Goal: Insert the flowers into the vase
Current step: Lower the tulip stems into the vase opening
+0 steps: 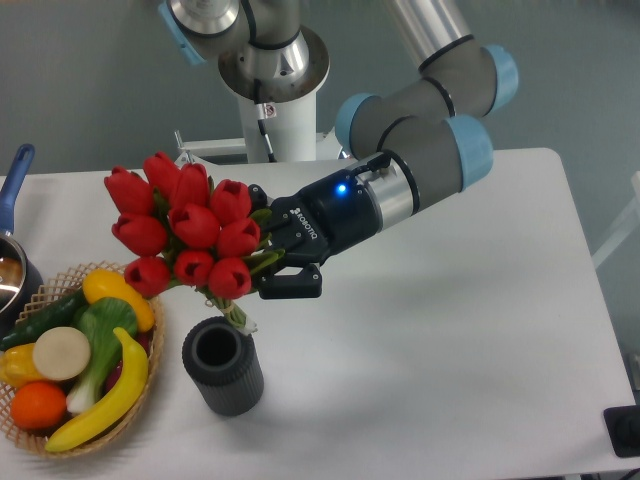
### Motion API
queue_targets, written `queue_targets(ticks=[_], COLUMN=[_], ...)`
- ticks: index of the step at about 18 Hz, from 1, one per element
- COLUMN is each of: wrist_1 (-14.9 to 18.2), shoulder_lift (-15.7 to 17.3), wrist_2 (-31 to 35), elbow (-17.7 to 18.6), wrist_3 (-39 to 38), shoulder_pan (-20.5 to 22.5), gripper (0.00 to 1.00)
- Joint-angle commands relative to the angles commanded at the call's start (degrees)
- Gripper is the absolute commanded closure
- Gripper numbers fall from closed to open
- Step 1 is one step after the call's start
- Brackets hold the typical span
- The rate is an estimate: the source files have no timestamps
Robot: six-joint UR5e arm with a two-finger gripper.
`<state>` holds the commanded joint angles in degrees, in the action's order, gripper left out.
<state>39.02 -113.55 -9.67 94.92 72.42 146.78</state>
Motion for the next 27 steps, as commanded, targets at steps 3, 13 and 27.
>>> queue_targets(ticks=[3,13,27], wrist_1=[0.09,0.09,0.09], shoulder_lift=[0.09,-2.1,-4.39], wrist_2=[-0.53,-0.53,-0.35], elbow=[0.36,0.18,1.76], wrist_3=[0.09,0.26,3.17], shoulder_pan=[-0.09,-2.02,-2.11], gripper=[0.67,0.67,0.67])
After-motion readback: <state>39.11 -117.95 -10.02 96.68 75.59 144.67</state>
